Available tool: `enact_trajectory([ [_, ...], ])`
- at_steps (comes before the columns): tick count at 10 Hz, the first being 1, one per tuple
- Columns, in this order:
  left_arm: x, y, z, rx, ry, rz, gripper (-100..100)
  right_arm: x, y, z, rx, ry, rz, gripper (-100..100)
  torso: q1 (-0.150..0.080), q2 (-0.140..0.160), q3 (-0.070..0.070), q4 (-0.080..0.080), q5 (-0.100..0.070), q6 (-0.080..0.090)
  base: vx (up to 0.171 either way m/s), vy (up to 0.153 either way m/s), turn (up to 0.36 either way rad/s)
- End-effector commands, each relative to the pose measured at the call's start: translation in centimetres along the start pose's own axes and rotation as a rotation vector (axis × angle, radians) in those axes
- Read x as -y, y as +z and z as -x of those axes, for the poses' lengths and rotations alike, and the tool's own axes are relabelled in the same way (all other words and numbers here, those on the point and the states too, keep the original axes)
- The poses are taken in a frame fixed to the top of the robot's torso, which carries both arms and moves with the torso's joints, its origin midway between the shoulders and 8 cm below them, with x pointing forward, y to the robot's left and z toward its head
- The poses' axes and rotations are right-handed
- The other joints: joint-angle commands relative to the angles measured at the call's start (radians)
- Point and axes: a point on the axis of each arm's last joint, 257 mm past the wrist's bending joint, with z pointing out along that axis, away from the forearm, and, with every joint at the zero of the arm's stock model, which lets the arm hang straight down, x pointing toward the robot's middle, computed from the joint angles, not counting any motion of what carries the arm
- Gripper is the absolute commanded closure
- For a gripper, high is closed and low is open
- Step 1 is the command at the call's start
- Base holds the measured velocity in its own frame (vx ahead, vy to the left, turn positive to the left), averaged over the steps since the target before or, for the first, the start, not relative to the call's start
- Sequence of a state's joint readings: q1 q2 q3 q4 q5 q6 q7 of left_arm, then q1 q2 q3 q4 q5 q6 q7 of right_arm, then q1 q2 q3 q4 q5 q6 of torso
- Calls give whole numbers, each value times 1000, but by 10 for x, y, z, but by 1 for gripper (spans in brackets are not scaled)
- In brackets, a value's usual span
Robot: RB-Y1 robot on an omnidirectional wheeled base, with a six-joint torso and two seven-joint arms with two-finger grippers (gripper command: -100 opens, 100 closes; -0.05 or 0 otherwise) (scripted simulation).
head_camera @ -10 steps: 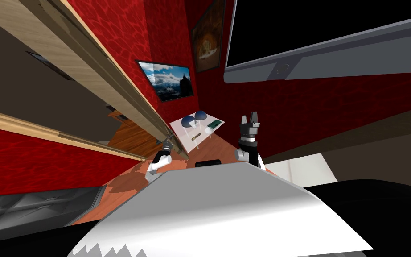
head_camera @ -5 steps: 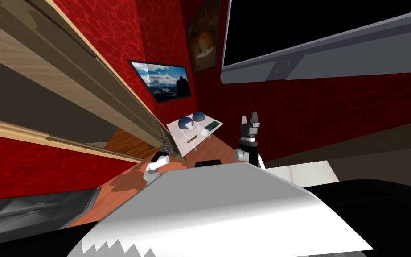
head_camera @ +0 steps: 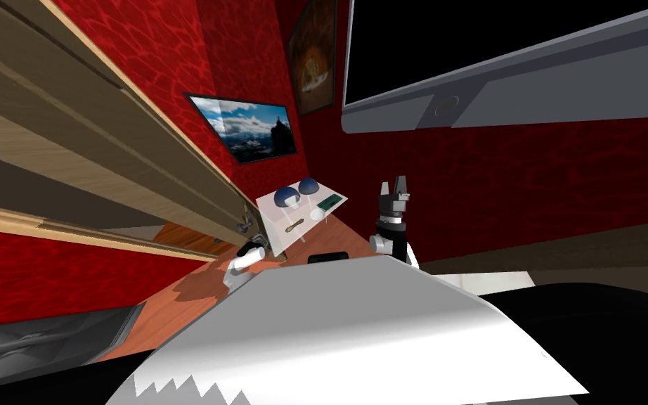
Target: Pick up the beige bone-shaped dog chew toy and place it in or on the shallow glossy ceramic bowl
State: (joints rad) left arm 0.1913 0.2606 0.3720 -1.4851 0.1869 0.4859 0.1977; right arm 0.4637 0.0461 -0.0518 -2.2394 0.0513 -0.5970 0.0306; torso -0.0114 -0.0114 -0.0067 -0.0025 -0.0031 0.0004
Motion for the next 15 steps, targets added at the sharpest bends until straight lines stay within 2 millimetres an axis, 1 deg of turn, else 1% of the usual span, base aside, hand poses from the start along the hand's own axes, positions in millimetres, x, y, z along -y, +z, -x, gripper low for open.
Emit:
enact_trajectory([
  [1, -17, 5, 20, 35, -8, 51, -100, 0, 0, 0, 0, 0, 0, 0, 0, 0, 0, 0, 0, 0, 197, -176, -3],
  [3, -43, 7, 48, 95, -20, 135, -100, 0, 0, 0, 0, 0, 0, 0, -1, -2, -1, 0, 0, 0, 191, -211, 6],
  [4, -43, 7, 48, 95, -20, 135, -100, 0, 0, 0, 0, 0, 0, 0, -2, -2, -1, 0, 0, 0, 181, -203, 6],
  [7, -73, 5, 84, 174, -40, 238, -100, 0, 0, 0, 0, 0, 0, 0, -1, -3, -1, -1, 0, 0, 217, -196, -3],
  [9, -88, 3, 103, 217, -55, 293, -100, 0, 0, 0, 0, 0, 0, 0, -3, -5, -3, -1, 0, 0, 241, -238, -10],
  [11, -101, 0, 117, 250, -69, 337, -100, 0, 0, 0, 0, 0, 0, 0, -3, -3, -2, -1, -1, 0, 191, -191, 0],
  [12, -112, -3, 125, 272, -81, 371, -100, 0, 0, 0, 0, 0, 0, 0, 1, -1, -1, 0, 0, 0, 154, -146, -17],
  [13, -117, -5, 127, 279, -85, 384, -100, 0, 0, 0, 0, 0, 0, 0, 2, 0, 0, 0, 1, 0, 144, -106, -3],
  [14, -113, -3, 126, 271, -81, 371, -100, 0, 0, 0, 0, 0, 0, 0, 5, 1, 1, 0, 1, 0, 65, -35, 6],
  [15, -114, -3, 126, 272, -82, 375, 0, 0, 0, 0, 0, 0, 0, 0, 9, 6, 3, 1, 2, 0, 12, -9, 0],
])
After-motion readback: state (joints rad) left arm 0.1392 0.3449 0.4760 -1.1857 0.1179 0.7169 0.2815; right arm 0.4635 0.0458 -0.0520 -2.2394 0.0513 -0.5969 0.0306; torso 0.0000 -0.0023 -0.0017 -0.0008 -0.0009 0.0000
